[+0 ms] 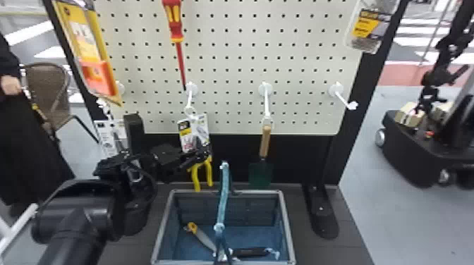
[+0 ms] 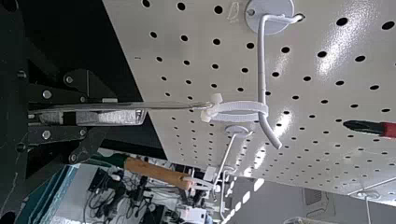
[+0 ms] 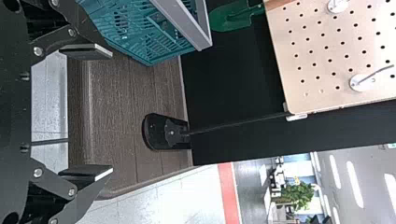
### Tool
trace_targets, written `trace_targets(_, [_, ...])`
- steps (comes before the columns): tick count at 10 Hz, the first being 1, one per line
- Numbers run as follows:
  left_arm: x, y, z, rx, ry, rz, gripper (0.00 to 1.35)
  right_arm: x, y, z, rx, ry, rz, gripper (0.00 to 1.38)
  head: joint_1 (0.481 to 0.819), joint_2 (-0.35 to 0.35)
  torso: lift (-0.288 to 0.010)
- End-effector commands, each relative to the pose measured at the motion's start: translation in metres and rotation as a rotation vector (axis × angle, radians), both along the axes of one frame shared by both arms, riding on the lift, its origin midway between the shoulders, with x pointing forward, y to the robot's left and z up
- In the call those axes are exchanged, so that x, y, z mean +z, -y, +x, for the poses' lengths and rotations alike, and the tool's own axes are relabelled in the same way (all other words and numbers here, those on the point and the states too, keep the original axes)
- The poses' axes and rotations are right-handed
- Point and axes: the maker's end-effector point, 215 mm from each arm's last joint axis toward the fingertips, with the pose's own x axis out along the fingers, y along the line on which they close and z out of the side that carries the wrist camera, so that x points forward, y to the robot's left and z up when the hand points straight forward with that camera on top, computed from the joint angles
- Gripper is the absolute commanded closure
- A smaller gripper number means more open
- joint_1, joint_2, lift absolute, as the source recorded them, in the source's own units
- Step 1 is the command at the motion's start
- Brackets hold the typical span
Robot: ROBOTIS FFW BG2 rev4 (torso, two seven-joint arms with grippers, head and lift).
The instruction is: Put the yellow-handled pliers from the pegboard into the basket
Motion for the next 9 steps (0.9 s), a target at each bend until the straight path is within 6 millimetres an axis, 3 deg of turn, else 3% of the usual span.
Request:
trace_targets(1, [0.0003, 0.0001, -0.0001, -0.001, 0.001, 0.000, 1.21, 0.0000, -0.0005, -0.0001, -0.001, 0.000, 0.002, 0.40, 0.549, 0.000, -0.100])
trace_targets(9, [0.0047, 0.0014, -0.0066, -0.006, -0.001, 0.015, 1.21, 0.0000, -0.0005, -0.0001, -0.001, 0.000, 0.002, 0.40, 0.549, 0.000, -0.100])
